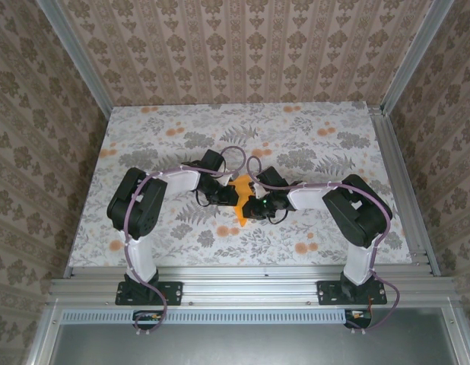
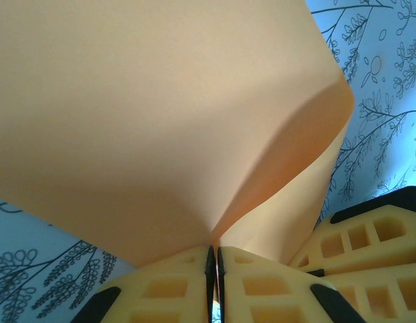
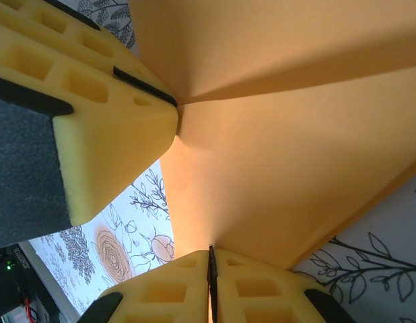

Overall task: Fold a paper plane with a square sheet of paper (pick it up from the middle)
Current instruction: Third fold the triangle at the center of the table.

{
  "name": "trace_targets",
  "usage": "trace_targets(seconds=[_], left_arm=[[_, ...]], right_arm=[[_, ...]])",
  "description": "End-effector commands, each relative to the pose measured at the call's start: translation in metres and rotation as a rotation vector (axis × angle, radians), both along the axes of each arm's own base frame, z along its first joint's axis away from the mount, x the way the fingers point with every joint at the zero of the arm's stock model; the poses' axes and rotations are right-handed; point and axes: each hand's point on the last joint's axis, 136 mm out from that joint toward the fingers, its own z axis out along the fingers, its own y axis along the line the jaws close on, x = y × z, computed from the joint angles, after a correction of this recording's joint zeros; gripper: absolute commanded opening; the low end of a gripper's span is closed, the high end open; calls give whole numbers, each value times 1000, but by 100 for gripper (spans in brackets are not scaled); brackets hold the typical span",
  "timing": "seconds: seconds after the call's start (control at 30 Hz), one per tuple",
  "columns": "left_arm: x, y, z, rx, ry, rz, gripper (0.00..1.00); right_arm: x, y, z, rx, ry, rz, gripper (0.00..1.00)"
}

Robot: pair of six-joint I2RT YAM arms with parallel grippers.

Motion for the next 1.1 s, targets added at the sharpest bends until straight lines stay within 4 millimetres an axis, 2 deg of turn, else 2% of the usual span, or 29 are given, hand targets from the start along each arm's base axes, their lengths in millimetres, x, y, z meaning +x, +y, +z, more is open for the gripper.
trace_targets(seconds=[0.0, 0.2, 0.37, 0.47, 0.57, 0.73, 0.83, 1.07], left_arm=[[8, 4, 18, 5, -11, 25, 17], [19, 3, 39, 10, -58, 27, 28], [22, 4, 55, 1, -86, 53, 34], [20, 5, 62, -9, -86, 76, 36], [9, -4, 67, -70, -56, 78, 37], [-7, -12, 54, -98, -5, 77, 33], [-10, -12, 41, -95, 21, 92, 28], [-10, -11, 17, -67, 33, 111, 26]], right_arm=[[-26, -19, -31, -112, 83, 15, 13], [-27, -23, -36, -134, 86, 12, 13], [-26, -21, -34, -128, 81, 9, 13], [-26, -21, -34, -127, 82, 7, 12], [-27, -22, -33, -125, 83, 4, 12], [-28, -21, -32, -115, 84, 6, 12], [-28, -21, -30, -114, 83, 4, 12], [-26, -20, -28, -116, 82, 4, 12]])
